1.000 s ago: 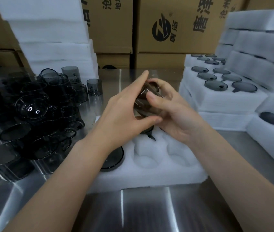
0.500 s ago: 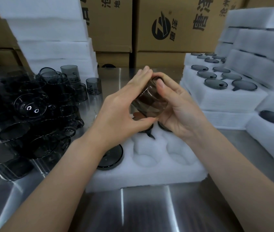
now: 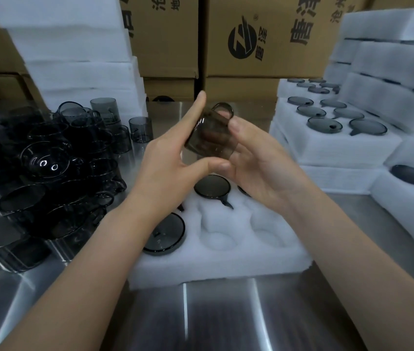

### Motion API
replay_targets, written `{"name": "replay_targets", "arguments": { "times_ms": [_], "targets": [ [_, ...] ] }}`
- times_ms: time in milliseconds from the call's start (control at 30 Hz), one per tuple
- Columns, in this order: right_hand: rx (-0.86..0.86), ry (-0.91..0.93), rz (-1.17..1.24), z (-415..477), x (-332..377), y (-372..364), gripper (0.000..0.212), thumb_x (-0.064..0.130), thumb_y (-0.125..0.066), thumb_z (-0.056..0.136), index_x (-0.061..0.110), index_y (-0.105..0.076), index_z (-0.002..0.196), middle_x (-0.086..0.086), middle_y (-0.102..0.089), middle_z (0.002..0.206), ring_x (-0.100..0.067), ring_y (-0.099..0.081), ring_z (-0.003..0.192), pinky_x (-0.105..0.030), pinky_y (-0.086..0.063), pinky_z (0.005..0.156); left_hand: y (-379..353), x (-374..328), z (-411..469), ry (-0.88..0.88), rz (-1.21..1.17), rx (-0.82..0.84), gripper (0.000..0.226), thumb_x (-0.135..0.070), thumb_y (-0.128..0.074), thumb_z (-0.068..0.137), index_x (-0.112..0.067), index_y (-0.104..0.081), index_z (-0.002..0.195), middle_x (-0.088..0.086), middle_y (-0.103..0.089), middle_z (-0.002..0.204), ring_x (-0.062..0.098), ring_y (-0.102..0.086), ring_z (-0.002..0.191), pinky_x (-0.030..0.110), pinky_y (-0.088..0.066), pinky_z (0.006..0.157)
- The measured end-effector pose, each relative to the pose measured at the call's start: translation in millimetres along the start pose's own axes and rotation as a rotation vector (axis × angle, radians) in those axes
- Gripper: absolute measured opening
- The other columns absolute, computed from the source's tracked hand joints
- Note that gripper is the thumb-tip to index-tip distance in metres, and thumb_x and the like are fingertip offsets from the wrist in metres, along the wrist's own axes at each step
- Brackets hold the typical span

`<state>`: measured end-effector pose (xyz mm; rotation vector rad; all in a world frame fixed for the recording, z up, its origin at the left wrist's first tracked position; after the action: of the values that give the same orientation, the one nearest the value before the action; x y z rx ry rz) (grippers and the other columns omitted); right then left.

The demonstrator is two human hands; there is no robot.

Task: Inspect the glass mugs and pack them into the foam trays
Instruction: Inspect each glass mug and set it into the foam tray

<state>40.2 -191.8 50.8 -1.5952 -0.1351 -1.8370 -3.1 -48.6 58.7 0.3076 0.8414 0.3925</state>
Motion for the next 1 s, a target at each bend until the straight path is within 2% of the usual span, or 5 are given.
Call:
{"name": "replay_targets", "arguments": {
  "times_ms": [133,267,600,800,1000],
  "targets": [
    [-0.063,0.034,-0.052,-3.9,3.0,-0.5,0.035,0.025,-0.058,0.097,0.001,-0.061,0.122,-0.016,-0.071,0.114,-0.025,-0.070,0.102,-0.036,-0.057,0.079,0.3,3.8,-0.6,0.073,-0.074,-0.007,0.079,-0.038,-0.068,0.079,-0.034,-0.031,0.149,-0.036,-0.048,0.127,-0.008,-0.046,0.127,0.028,-0.038,0.111],
    [-0.156,0.086,-0.217,-5.0,5.2,-1.0,0.031,0.026,-0.059,0.098,0.002,-0.066,0.116,-0.016,-0.072,0.110,-0.028,-0.071,0.102,-0.039,-0.058,0.082,0.2,5.7,-0.1,0.125,-0.076,-0.023,0.069,-0.042,-0.059,0.084,-0.033,-0.034,0.148,-0.032,-0.058,0.111,-0.013,-0.056,0.106,0.014,-0.044,0.096],
    [-0.382,0.172,-0.489,-8.6,9.6,-10.5,0.010,0.023,-0.071,0.090,0.019,-0.073,0.099,-0.003,-0.077,0.093,-0.018,-0.073,0.091,-0.047,-0.061,0.080,5.0,10.1,3.6,0.198,-0.314,-0.203,0.052,0.006,-0.074,0.075,-0.009,-0.062,0.124,-0.011,-0.071,0.098,-0.004,-0.068,0.093,0.011,-0.050,0.082],
    [-0.575,0.309,-0.899,-20.3,29.1,-14.0,0.040,0.040,-0.077,0.081,0.029,-0.063,0.117,0.011,-0.071,0.106,-0.002,-0.066,0.100,-0.032,-0.055,0.091,16.6,10.4,-1.0,0.187,-0.244,-0.328,0.013,-0.010,-0.077,0.079,-0.020,-0.075,0.088,-0.003,-0.076,0.079,0.016,-0.074,0.080,0.034,-0.060,0.078],
    [-0.275,0.040,-1.146,-41.5,33.3,-29.6,0.022,0.047,-0.069,0.081,0.036,-0.074,0.099,0.021,-0.071,0.083,0.004,-0.064,0.080,-0.025,-0.054,0.075,21.9,24.4,0.0,0.302,-0.112,-0.369,0.014,-0.013,-0.067,0.090,-0.025,-0.072,0.083,-0.003,-0.075,0.078,0.011,-0.073,0.082,0.040,-0.057,0.088]
  ]
}}
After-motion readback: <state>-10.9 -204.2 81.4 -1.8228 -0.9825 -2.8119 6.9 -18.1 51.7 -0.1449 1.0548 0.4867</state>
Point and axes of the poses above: each hand's wrist, its own z-axis towards the middle knuckle, its own y-axis out of the back of the hand, x = y × z, the point moved 3 cm from there along z, towards the middle knuckle
